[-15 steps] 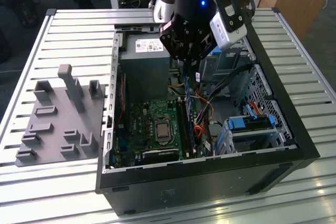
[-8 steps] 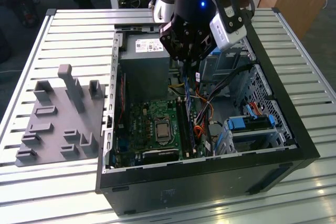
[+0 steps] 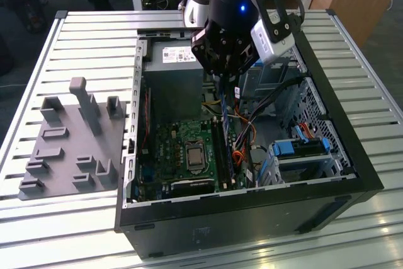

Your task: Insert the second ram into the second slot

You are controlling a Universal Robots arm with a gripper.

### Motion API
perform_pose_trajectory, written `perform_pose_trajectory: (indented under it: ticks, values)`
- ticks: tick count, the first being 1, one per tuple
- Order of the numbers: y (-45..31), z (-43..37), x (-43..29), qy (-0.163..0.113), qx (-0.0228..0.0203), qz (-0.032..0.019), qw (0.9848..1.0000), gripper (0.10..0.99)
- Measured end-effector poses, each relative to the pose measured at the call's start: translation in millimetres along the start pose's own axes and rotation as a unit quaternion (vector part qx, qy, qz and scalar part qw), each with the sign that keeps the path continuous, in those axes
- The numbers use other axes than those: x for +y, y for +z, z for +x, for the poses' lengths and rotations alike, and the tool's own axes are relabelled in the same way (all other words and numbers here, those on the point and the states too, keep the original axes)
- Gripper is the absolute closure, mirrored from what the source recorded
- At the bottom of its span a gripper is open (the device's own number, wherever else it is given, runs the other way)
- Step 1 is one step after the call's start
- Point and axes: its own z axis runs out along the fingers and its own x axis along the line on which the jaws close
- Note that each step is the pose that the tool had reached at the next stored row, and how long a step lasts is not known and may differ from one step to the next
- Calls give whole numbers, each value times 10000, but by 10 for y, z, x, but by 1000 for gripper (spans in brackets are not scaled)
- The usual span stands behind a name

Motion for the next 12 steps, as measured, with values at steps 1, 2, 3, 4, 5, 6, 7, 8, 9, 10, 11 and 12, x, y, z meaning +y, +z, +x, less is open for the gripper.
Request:
perform_pose_trajectory:
  ticks: [1, 2, 3, 4, 5, 6, 7, 8, 9, 10, 11, 12]
  values:
    - [1, 0, 0, 0, 0, 1, 10000, 949]
    - [3, 0, 0, 0, 0, 1, 10000, 949]
    - [5, 0, 0, 0, 0, 1, 10000, 949]
    - [6, 0, 0, 0, 0, 2, 10000, 949]
    - [8, 0, 0, 0, 0, 3, 10000, 949]
    - [11, 0, 0, 0, 0, 3, 10000, 949]
    - [12, 0, 0, 0, 0, 3, 10000, 949]
    - [14, 0, 0, 0, 0, 4, 10000, 949]
    - [16, 0, 0, 1, 0, 5, 10000, 949]
    - [18, 0, 0, 2, 0, 5, 10000, 949]
    - [20, 0, 0, 2, 0, 7, 10000, 949]
    - [23, 0, 0, 3, 0, 8, 10000, 949]
